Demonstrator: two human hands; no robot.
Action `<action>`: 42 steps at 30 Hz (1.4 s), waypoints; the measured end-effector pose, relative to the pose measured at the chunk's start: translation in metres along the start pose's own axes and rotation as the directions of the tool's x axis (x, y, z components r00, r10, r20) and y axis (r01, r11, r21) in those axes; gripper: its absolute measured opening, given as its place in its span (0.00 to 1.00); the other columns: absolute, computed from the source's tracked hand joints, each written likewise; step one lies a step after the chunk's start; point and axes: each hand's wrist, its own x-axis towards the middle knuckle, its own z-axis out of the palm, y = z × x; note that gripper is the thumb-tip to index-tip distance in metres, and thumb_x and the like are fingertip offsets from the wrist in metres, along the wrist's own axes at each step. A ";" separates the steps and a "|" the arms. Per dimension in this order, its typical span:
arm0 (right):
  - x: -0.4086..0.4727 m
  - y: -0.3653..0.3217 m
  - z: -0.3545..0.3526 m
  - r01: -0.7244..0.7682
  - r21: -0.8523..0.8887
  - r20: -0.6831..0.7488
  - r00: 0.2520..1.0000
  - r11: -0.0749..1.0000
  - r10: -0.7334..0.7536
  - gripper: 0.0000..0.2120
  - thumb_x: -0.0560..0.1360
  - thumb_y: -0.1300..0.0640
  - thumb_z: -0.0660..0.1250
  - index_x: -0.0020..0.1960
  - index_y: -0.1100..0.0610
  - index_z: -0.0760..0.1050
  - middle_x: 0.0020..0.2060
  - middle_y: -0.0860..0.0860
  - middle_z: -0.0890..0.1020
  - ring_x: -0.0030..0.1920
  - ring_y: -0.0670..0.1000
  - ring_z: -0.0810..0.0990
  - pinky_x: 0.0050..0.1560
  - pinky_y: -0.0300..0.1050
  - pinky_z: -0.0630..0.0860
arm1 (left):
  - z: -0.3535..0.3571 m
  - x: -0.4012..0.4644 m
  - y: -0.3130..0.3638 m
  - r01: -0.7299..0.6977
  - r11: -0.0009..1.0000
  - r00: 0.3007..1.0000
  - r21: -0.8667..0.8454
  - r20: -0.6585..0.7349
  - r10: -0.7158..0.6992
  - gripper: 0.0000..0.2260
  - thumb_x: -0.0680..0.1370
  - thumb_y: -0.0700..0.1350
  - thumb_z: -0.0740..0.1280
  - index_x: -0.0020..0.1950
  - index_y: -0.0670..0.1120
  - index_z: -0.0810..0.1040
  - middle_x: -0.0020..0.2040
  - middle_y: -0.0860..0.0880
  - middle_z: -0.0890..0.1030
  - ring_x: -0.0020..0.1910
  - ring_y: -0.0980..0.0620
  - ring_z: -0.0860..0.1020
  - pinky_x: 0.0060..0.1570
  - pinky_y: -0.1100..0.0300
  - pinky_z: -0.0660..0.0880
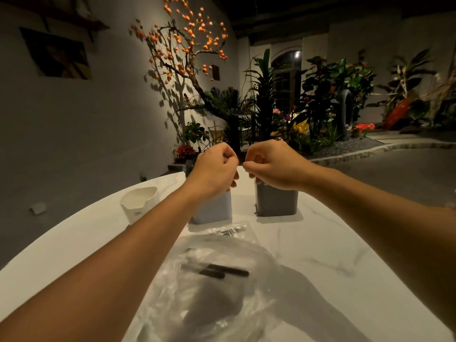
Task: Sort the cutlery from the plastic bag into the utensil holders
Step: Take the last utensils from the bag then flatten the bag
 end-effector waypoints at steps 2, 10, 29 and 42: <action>-0.017 -0.019 0.011 -0.040 0.008 0.173 0.984 0.999 0.038 0.08 0.81 0.53 0.64 0.47 0.57 0.78 0.40 0.53 0.83 0.38 0.49 0.84 0.39 0.43 0.83 | -0.014 -0.033 -0.005 0.051 0.992 0.998 0.114 0.038 -0.055 0.13 0.84 0.43 0.59 0.46 0.42 0.80 0.36 0.45 0.82 0.35 0.48 0.82 0.35 0.56 0.81; -0.068 -0.064 0.085 -0.188 -0.126 0.725 0.653 0.974 0.220 0.10 0.82 0.61 0.62 0.55 0.64 0.81 0.48 0.56 0.85 0.46 0.54 0.85 0.48 0.42 0.81 | -0.032 -0.131 -0.066 0.123 0.936 0.853 0.331 0.447 -0.270 0.10 0.83 0.45 0.64 0.61 0.45 0.82 0.53 0.48 0.86 0.49 0.51 0.84 0.55 0.59 0.80; -0.080 -0.015 0.178 -0.083 -0.367 0.259 0.948 0.927 0.187 0.12 0.78 0.48 0.68 0.60 0.50 0.75 0.56 0.50 0.78 0.55 0.52 0.75 0.61 0.47 0.73 | 0.004 -0.144 -0.143 -0.028 0.881 0.985 0.473 0.164 -0.057 0.15 0.81 0.60 0.60 0.64 0.58 0.78 0.81 0.58 0.54 0.80 0.55 0.48 0.77 0.56 0.43; -0.087 -0.033 0.165 0.068 -0.502 0.442 0.877 0.862 0.188 0.13 0.78 0.54 0.67 0.61 0.56 0.75 0.49 0.51 0.77 0.48 0.51 0.73 0.49 0.42 0.68 | -0.006 -0.144 -0.151 0.032 0.824 0.985 0.565 0.122 -0.121 0.47 0.70 0.57 0.75 0.79 0.57 0.49 0.80 0.53 0.55 0.79 0.48 0.54 0.77 0.51 0.55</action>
